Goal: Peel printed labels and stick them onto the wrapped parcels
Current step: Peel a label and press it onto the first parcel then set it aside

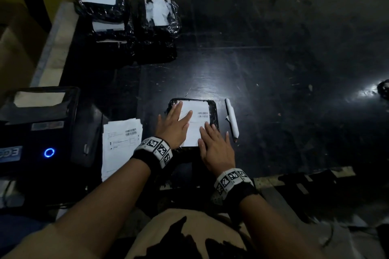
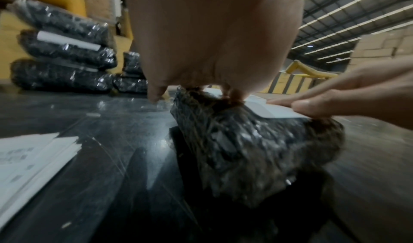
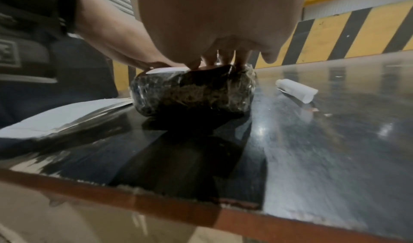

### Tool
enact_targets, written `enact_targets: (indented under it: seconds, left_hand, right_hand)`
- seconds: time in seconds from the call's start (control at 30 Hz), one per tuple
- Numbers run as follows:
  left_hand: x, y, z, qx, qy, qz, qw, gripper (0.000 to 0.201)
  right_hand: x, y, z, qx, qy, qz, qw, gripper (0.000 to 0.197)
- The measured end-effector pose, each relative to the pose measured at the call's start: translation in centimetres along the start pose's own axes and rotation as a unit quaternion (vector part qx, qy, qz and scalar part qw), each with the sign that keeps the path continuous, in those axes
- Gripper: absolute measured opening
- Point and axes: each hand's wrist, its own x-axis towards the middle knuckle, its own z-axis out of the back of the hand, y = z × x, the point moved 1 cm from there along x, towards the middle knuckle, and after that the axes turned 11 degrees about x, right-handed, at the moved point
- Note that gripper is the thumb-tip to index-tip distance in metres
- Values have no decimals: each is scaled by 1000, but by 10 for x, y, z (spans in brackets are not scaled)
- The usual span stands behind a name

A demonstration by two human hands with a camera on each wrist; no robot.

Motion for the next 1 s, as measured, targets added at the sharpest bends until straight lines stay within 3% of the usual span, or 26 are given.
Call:
enact_targets:
  seconds: [0.17,0.33,0.67,0.8,0.9,1.0]
  left_hand:
    - [-26,-6,-19,12,-8,-14,1000,63]
    - [-38,0,-27,-15,-32,3,999,62]
    - [-48,10,-28,-144,-40,41,988,61]
    - [-57,17,-27,-252,-81,89,960,61]
    - [-63,18,-22,-386,-98,147,906,58]
    - [-60,18,-20,-431,-88,180,880,53]
  right_hand:
    - [-3,-3,-3,18,-8,8,1000,48]
    - [-2,-8,1,0,10,13,1000,49]
    - [-2,-33,17,52,-2,-76,996,50]
    - [4,-38,32,133,-31,-113,984,47]
    - [14,-45,37,237,-54,-136,960,55]
    - [22,-40,32,262,41,-173,949,62]
